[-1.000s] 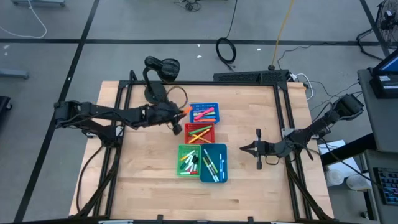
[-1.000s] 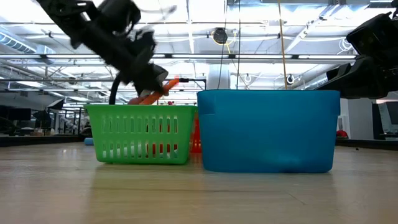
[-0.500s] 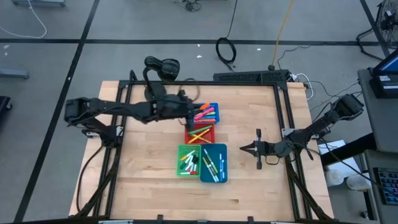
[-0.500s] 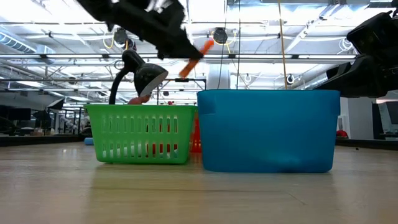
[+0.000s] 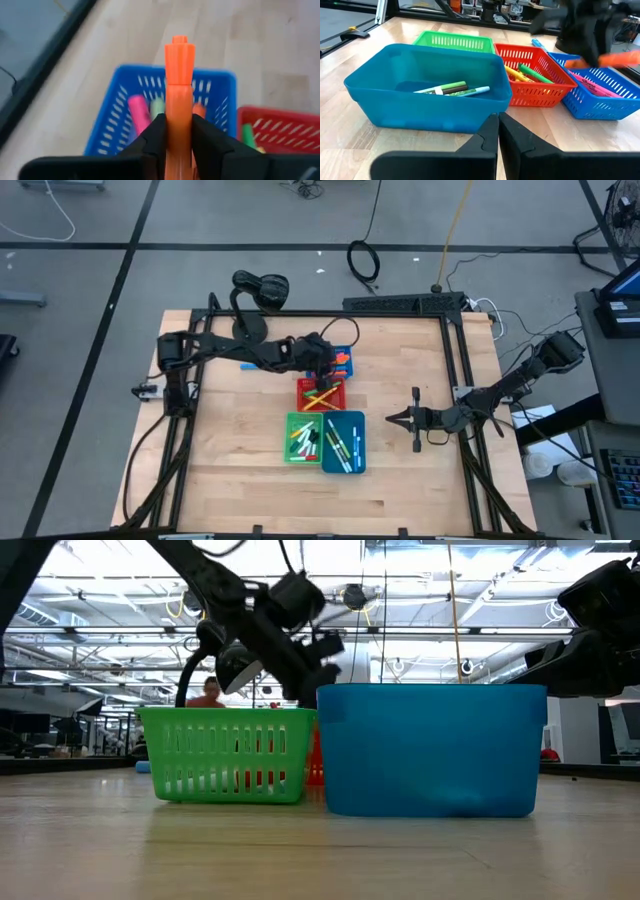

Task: Pick & Place Markers
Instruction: Put the large orange highlighter pen into the blue bin, then put the large light blue highlighter pen into the blue bin

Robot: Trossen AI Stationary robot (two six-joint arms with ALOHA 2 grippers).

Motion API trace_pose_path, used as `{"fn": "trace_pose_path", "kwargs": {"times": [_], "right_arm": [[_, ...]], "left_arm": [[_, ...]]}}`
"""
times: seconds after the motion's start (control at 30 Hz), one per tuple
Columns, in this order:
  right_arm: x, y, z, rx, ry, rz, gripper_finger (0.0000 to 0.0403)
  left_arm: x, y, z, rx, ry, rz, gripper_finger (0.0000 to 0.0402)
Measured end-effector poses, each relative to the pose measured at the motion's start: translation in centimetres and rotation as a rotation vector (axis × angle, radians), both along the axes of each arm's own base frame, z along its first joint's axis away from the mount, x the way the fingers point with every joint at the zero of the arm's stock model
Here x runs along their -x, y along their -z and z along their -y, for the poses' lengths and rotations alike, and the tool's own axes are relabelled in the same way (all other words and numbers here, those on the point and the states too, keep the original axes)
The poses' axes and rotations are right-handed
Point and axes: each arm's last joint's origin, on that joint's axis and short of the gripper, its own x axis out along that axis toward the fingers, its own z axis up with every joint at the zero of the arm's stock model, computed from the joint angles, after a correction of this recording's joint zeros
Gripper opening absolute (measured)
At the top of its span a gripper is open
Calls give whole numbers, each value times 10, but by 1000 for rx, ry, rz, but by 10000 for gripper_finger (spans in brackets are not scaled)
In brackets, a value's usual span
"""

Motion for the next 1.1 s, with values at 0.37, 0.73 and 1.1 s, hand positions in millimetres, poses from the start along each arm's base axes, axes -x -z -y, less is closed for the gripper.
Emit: {"fn": "trace_pose_path", "kwargs": {"times": [0.37,0.73,1.1], "right_arm": [[0,0,0,-1,1,-2,0],[0,1,0,3,1,-12,0],[0,1,0,-10,3,-8,0]], "left_arm": [[-1,7,-4,35,-103,-4,182],[50,-35,7,33,-159,-278,213],[110,-21,-11,253,-486,-669,214]]}}
